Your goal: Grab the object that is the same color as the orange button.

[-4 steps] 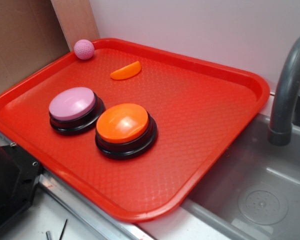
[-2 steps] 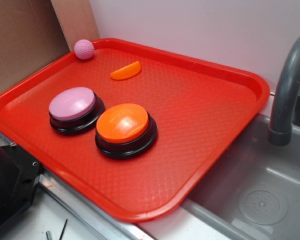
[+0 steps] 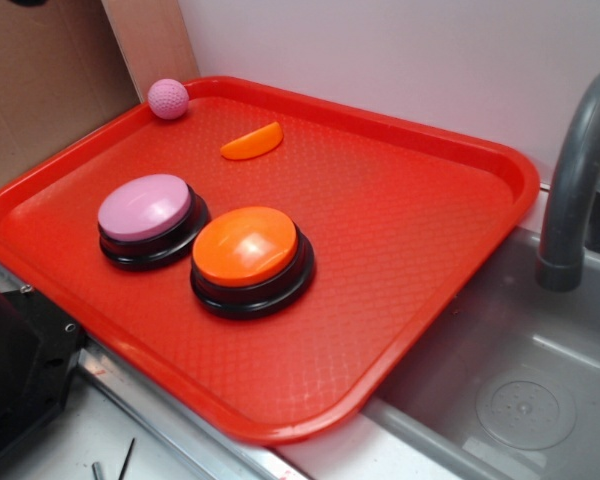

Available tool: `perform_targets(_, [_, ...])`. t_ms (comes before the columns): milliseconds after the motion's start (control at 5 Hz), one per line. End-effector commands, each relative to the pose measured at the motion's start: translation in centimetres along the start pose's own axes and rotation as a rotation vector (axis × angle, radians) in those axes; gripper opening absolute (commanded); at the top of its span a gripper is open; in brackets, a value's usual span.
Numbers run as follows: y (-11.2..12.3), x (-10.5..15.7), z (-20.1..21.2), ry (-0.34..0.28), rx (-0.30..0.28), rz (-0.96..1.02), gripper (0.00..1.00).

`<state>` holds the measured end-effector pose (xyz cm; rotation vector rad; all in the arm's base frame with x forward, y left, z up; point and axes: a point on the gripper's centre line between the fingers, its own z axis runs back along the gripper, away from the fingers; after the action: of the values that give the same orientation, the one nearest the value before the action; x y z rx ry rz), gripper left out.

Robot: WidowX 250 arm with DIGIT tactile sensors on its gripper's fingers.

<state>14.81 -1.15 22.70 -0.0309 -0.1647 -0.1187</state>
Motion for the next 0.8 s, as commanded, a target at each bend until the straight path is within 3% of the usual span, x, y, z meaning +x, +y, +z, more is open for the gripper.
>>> perform_targets(0, [3.0, 5.7, -4.3, -0.011, 0.080, -0.184, 1.00])
perform_targets(200, [4.1, 7.4, -6.8, -0.004, 0.131, -0.229, 1.00])
perform_targets(400, [5.4, 8.8, -9.3, -0.013, 0.138, -0.285, 1.00])
perform_targets(600, [6.6, 9.8, -11.8, 0.004, 0.081, -0.362, 1.00])
